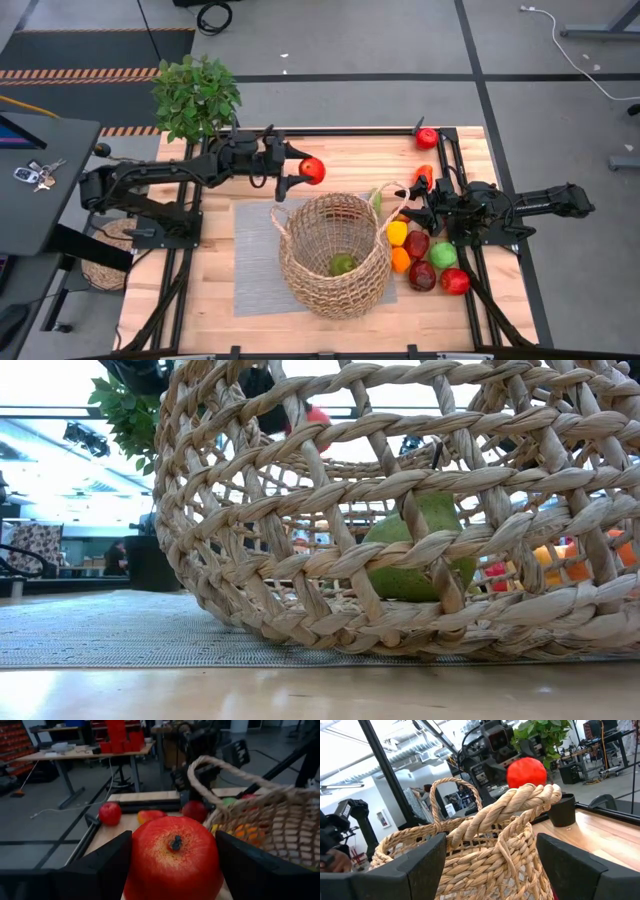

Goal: Build produce basket
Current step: Put the red apple into the basket

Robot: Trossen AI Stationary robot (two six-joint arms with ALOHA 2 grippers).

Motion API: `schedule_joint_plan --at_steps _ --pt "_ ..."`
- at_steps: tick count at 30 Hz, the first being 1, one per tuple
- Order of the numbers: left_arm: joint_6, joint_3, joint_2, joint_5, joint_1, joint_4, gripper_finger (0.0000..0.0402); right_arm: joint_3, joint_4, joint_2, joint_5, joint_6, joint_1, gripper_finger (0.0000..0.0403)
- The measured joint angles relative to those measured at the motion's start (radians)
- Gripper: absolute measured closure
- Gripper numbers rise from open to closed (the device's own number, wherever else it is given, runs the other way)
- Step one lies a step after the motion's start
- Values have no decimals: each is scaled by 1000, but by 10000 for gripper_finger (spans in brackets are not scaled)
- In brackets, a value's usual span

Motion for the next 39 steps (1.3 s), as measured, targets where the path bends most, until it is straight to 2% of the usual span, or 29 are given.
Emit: schedule_joint_plan --at_steps 13,22,29,39 --pt "-23 171 0 -3 -120 -26 132 0 0 0 0 0 0 90" --pt "13 278 8 -89 -197 -99 132 0 0 0 0 0 0 90" --pt "105 324 46 -162 -256 -121 131 0 0 0 0 0 0 90" --pt "262 447 186 -269 -299 -174 130 0 2 0 0 0 0 90"
